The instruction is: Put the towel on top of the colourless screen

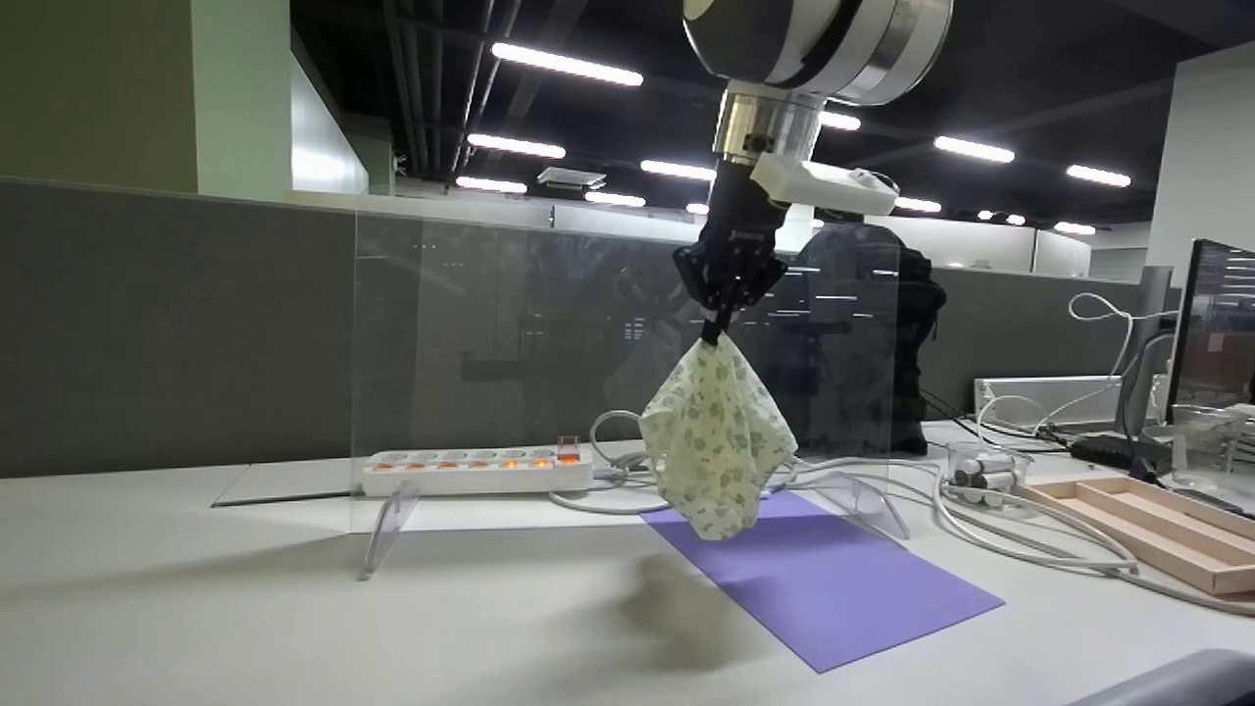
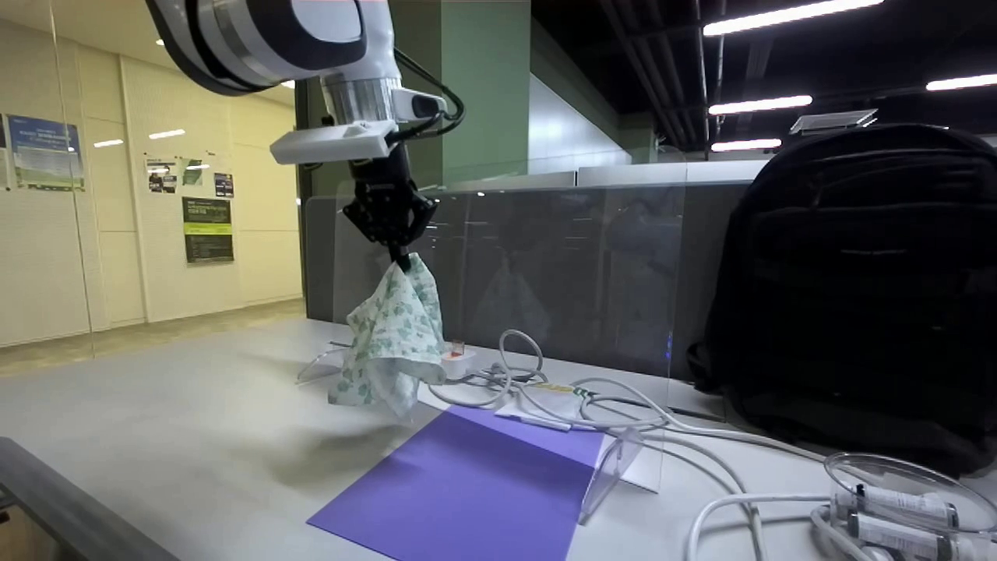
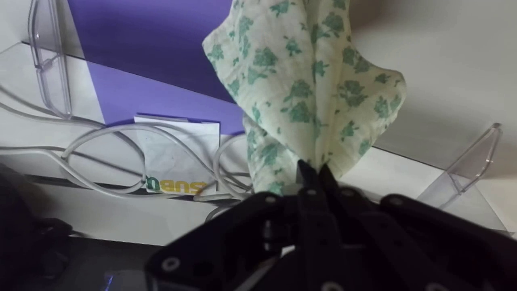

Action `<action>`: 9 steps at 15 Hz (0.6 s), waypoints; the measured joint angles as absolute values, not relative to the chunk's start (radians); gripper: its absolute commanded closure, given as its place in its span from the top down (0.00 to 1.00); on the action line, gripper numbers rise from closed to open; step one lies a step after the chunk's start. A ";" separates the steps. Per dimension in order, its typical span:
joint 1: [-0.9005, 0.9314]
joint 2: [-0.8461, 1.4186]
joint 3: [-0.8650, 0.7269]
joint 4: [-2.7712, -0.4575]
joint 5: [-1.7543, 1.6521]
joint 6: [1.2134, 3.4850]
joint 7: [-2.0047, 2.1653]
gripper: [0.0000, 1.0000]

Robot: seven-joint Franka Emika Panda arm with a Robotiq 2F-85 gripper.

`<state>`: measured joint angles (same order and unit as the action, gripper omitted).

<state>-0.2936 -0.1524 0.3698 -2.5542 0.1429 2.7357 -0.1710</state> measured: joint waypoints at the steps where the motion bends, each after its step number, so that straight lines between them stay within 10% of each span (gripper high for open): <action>1: -0.243 -0.144 0.320 -2.554 0.115 2.753 -0.165 0.01; 9: 0.009 -0.154 0.147 -2.481 0.084 2.834 -0.165 0.01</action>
<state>0.0088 -0.1541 0.1472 -2.4809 0.0841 2.8343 -0.1645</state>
